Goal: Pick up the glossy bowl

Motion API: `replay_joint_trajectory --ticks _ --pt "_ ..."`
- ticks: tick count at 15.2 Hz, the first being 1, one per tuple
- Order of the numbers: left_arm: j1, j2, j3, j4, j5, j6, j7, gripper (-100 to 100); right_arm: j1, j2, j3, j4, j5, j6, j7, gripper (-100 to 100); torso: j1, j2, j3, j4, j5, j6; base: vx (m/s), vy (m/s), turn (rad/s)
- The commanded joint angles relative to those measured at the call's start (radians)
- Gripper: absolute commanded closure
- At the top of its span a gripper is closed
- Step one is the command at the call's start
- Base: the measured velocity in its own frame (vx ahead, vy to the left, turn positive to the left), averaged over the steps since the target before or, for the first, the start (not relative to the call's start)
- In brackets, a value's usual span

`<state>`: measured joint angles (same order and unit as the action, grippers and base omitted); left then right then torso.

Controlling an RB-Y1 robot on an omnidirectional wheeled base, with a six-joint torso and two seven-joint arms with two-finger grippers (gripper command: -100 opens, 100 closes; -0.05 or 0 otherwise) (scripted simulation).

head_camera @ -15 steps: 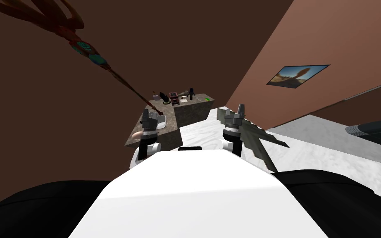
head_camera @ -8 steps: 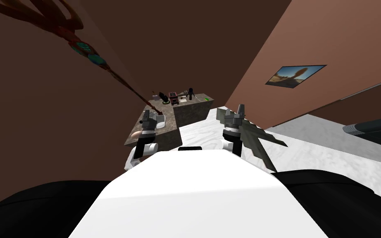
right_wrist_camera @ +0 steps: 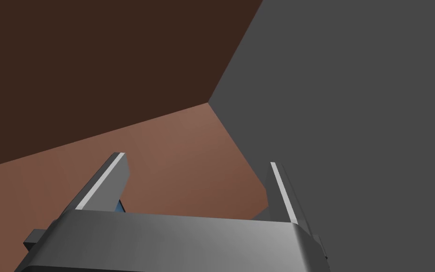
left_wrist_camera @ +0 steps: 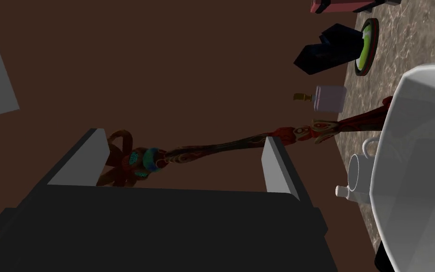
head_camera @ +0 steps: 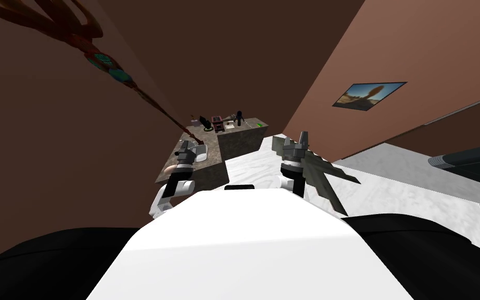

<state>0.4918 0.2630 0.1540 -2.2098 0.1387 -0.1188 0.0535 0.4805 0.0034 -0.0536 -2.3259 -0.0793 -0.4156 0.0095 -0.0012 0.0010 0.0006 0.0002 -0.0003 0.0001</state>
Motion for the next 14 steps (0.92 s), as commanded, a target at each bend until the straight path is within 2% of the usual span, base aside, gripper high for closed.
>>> replay_joint_trajectory --ticks 1,2,3,5,6,8,9,11,12,13,14 --pt "0.002 0.015 0.012 -0.001 0.015 0.050 0.007 -100 0.000 0.000 0.000 0.000 0.000 0.000 0.000 0 0.000 0.000 0.000 0.000 0.000 0.000 -0.012 -0.020 -0.017" --pt "0.002 0.015 0.012 -0.001 0.015 0.061 0.007 -100 0.000 0.000 0.000 0.000 0.000 0.000 0.000 0 0.000 0.000 0.000 0.000 0.000 0.000 -0.009 -0.016 -0.006" --pt "0.002 0.037 0.029 0.003 0.037 0.089 0.016 -100 0.000 0.000 0.000 0.000 0.000 0.000 0.000 0 0.000 0.000 0.000 0.000 0.000 0.000 -0.009 -0.021 -0.024" --pt "0.002 0.037 0.029 0.003 0.037 0.120 0.016 -100 0.000 0.000 0.000 0.000 0.000 0.000 0.000 0 0.000 0.000 0.000 0.000 0.000 0.000 -0.007 -0.018 -0.011" --pt "0.002 0.058 0.047 0.007 0.059 0.146 0.025 -100 0.000 0.000 0.000 0.000 0.000 0.000 0.000 0 0.000 0.000 0.000 0.000 0.000 0.000 -0.010 -0.020 -0.019" --pt "0.002 0.058 0.047 0.007 0.059 0.181 0.025 -100 0.000 0.000 0.000 0.000 0.000 0.000 0.000 0 0.000 0.000 0.000 0.000 0.000 0.000 -0.007 -0.020 -0.015" --pt "0.001 0.079 0.065 0.011 0.082 0.207 0.034 -100 0.000 0.000 0.000 0.000 0.000 0.000 0.000 0 0.000 -0.001 0.000 0.000 0.000 0.000 -0.005 -0.021 -0.021" --pt "0.001 0.079 0.065 0.011 0.082 0.245 0.034 -100 0.000 0.000 0.000 0.000 0.000 0.000 0.000 0 0.000 0.000 0.000 0.000 0.000 0.000 -0.005 -0.020 -0.015" --pt "0.001 0.079 0.065 0.011 0.082 0.245 0.034 -100 0.000 0.000 0.000 0.000 0.000 0.000 0.000 0 0.000 -0.001 0.000 0.000 0.000 0.000 -0.001 -0.009 0.003" --pt "0.001 0.101 0.084 0.015 0.106 0.280 0.044 -100 0.000 0.000 0.000 0.000 0.000 0.000 0.000 0 0.000 -0.001 0.000 0.000 0.000 0.000 -0.002 -0.018 -0.024" --pt "0.001 0.101 0.084 0.015 0.106 0.293 0.044 -100 0.000 0.000 0.000 0.000 0.000 0.000 0.000 0 0.000 -0.001 0.000 0.000 0.000 0.000 -0.002 -0.021 -0.030"
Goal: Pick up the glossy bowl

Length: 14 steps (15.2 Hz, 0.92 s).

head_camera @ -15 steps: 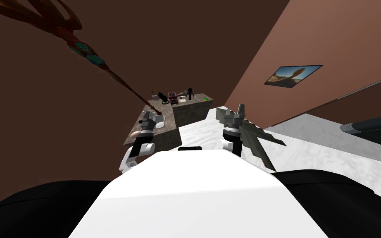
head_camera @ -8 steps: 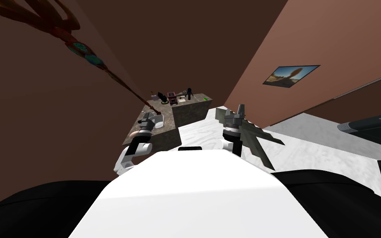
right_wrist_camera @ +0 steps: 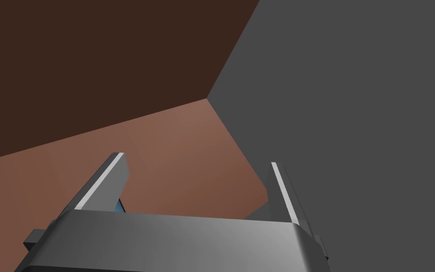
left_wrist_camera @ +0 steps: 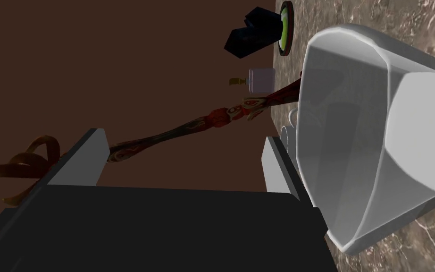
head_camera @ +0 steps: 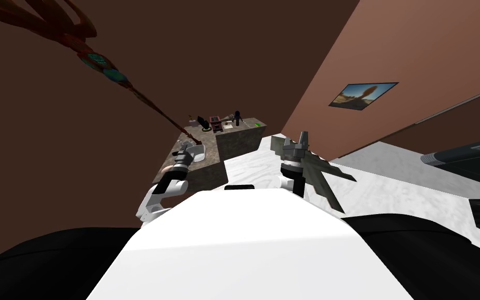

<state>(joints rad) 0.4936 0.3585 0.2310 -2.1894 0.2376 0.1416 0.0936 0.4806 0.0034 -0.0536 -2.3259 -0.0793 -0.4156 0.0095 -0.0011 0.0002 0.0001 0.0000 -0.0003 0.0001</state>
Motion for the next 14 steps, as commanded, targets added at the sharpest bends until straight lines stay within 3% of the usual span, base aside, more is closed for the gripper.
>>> replay_joint_trajectory --ticks 1,2,3,5,6,8,9,11,12,14 --pt "-0.001 0.005 0.007 -0.006 0.007 0.050 0.004 -100 0.000 0.000 0.000 0.000 0.000 0.000 0.000 0 0.000 0.000 0.000 0.000 0.000 0.000 0.000 -0.014 -0.010" --pt "-0.001 0.005 0.007 -0.006 0.007 0.050 0.004 -100 0.000 0.000 0.000 0.000 0.000 0.000 0.000 0 0.000 0.000 0.000 0.000 0.000 0.000 0.000 -0.007 0.003" --pt "-0.001 0.026 0.026 -0.002 0.031 0.086 0.014 -100 0.000 0.000 0.000 0.000 0.000 0.000 0.000 0 0.000 0.000 0.000 0.000 0.000 0.000 0.001 -0.014 -0.025" --pt "-0.001 0.026 0.026 -0.002 0.031 0.116 0.014 -100 0.000 0.000 0.000 0.000 0.000 0.000 0.000 0 0.000 0.000 0.000 0.000 0.000 0.000 -0.002 -0.017 -0.020" --pt "-0.002 0.047 0.045 0.002 0.056 0.146 0.024 -100 0.000 0.000 0.000 0.000 0.000 0.000 0.000 0 0.000 0.000 0.000 0.000 0.000 0.000 0.000 -0.025 -0.032" --pt "-0.002 0.047 0.045 0.002 0.056 0.184 0.024 -100 0.000 0.000 0.000 0.000 0.000 0.000 0.000 0 0.000 0.000 0.000 0.000 0.000 0.000 0.002 -0.021 -0.017" --pt "-0.003 0.068 0.065 0.007 0.081 0.214 0.034 -100 0.000 0.000 0.000 0.000 0.000 0.000 0.000 0 0.000 0.000 0.000 0.000 0.000 0.000 0.004 -0.018 -0.037" --pt "-0.003 0.068 0.065 0.007 0.081 0.252 0.034 -100 0.000 0.000 0.000 0.000 0.000 0.000 0.000 0 0.000 0.000 0.000 0.000 0.000 0.000 0.004 -0.017 -0.019" --pt "-0.004 0.088 0.085 0.011 0.106 0.279 0.044 -100 0.000 0.000 0.000 0.000 0.000 0.000 0.000 0 0.000 0.000 0.000 0.000 0.000 0.000 0.006 -0.018 -0.030" --pt "-0.004 0.088 0.085 0.011 0.106 0.321 0.044 -100 0.000 0.000 0.000 0.000 0.000 0.000 0.000 0 0.000 -0.001 0.000 0.000 0.000 0.000 0.008 -0.019 -0.022"
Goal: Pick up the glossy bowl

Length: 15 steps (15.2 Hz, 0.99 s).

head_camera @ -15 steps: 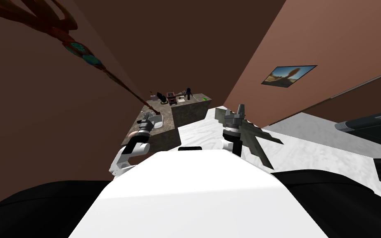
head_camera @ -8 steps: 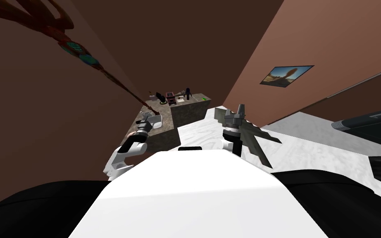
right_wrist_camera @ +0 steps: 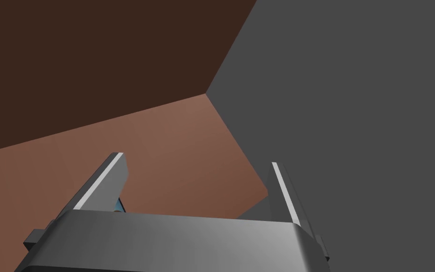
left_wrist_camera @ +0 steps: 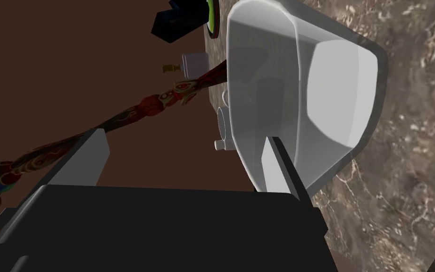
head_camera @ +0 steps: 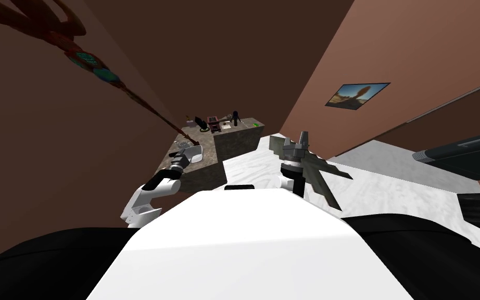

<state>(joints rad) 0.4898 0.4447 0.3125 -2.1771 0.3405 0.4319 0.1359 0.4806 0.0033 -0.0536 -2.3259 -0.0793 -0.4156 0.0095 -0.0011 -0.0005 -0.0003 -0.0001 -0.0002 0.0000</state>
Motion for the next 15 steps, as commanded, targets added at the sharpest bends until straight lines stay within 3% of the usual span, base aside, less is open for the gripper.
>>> replay_joint_trajectory --ticks 1,2,5,6,9,10,15 --pt "0.000 0.002 0.003 -0.001 0.003 0.031 0.002 -100 0.000 0.000 0.000 0.000 0.000 0.000 0.000 0 0.000 0.000 0.000 0.000 0.000 0.000 0.003 -0.009 0.004" --pt "-0.002 0.022 0.023 0.003 0.028 0.066 0.012 -100 0.000 0.000 0.000 0.000 0.000 0.000 0.000 0 0.000 0.000 0.000 0.000 0.000 0.000 0.007 -0.014 -0.029" --pt "-0.002 0.022 0.023 0.003 0.028 0.100 0.012 -100 0.000 0.000 0.000 0.000 0.000 0.000 0.000 0 0.000 0.000 0.000 0.000 0.000 0.000 0.006 -0.012 -0.017" --pt "-0.003 0.042 0.043 0.007 0.054 0.134 0.022 -100 0.000 0.000 0.000 0.000 0.000 0.000 0.000 0 0.001 0.000 0.000 0.000 0.000 0.000 0.008 -0.012 -0.031" --pt "-0.003 0.042 0.043 0.007 0.054 0.169 0.022 -100 0.000 0.000 0.000 0.000 0.000 0.000 0.000 0 0.000 0.000 0.000 0.000 0.000 0.000 0.010 -0.013 -0.018" --pt "-0.004 0.061 0.062 0.012 0.079 0.205 0.033 -100 0.000 0.000 0.000 0.000 0.000 0.000 0.000 0 0.000 0.000 0.000 0.000 0.000 0.000 0.013 -0.012 -0.034" --pt "-0.006 0.080 0.082 0.016 0.104 0.302 0.043 -100 0.000 0.000 0.000 0.000 0.000 0.000 0.000 0 0.000 -0.001 0.000 0.000 0.000 0.000 0.017 -0.015 -0.030"
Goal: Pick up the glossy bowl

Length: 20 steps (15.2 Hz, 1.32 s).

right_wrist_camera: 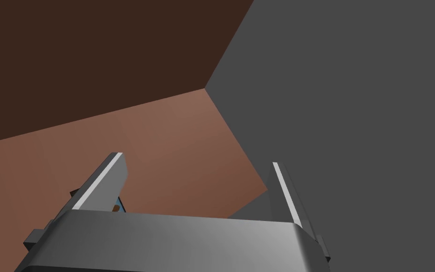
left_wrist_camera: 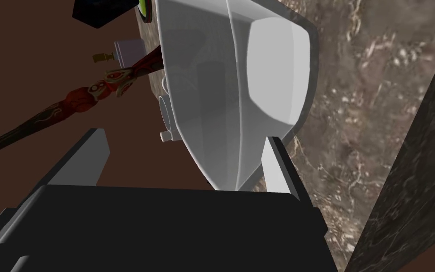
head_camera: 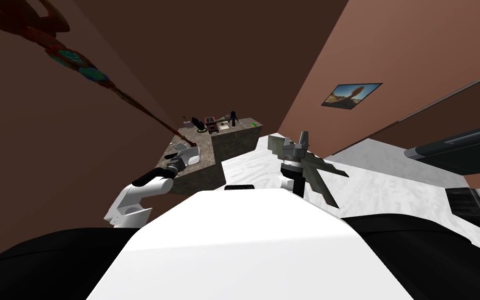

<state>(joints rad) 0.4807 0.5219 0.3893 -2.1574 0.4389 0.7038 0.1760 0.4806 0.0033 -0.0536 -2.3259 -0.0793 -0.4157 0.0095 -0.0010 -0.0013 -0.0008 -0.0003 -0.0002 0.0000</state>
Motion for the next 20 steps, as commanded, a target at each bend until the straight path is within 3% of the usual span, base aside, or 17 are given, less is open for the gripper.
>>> replay_joint_trajectory --ticks 1,2,4,5,8,12,20 --pt "0.003 0.003 0.005 -0.004 0.005 0.034 0.003 -100 0.000 0.000 0.000 0.000 0.000 0.000 0.000 0 0.000 0.000 0.000 0.000 0.000 0.000 0.010 -0.006 0.004" --pt "0.001 0.022 0.024 0.001 0.030 0.068 0.013 -100 0.000 0.000 0.000 0.000 0.000 0.000 0.000 0 0.000 0.000 0.000 0.000 0.000 0.000 0.015 -0.010 -0.032" --pt "0.001 0.022 0.024 0.001 0.030 0.102 0.013 -100 0.000 0.000 0.000 0.000 0.000 0.000 0.000 0 0.000 0.000 0.000 0.000 0.000 0.000 0.019 -0.011 -0.028" --pt "-0.001 0.040 0.043 0.005 0.054 0.125 0.022 -100 0.000 0.000 0.000 0.000 0.000 0.000 0.000 0 0.000 0.000 0.000 0.000 0.000 0.000 0.023 -0.011 -0.044" --pt "-0.001 0.040 0.043 0.005 0.054 0.168 0.022 -100 0.000 0.000 0.000 0.000 0.000 0.000 0.000 0 0.000 0.000 0.000 0.000 0.000 0.000 0.020 -0.008 -0.019" --pt "-0.005 0.074 0.079 0.013 0.101 0.259 0.041 -100 0.000 0.000 0.000 0.000 0.000 0.000 0.000 0 0.000 0.000 0.000 0.000 0.000 0.000 0.025 -0.010 -0.036" --pt "-0.010 0.106 0.113 0.021 0.145 0.416 0.059 -100 0.000 0.000 0.000 0.000 0.000 0.000 0.000 0 0.001 -0.001 -0.001 0.000 0.000 0.000 0.028 -0.006 -0.031"
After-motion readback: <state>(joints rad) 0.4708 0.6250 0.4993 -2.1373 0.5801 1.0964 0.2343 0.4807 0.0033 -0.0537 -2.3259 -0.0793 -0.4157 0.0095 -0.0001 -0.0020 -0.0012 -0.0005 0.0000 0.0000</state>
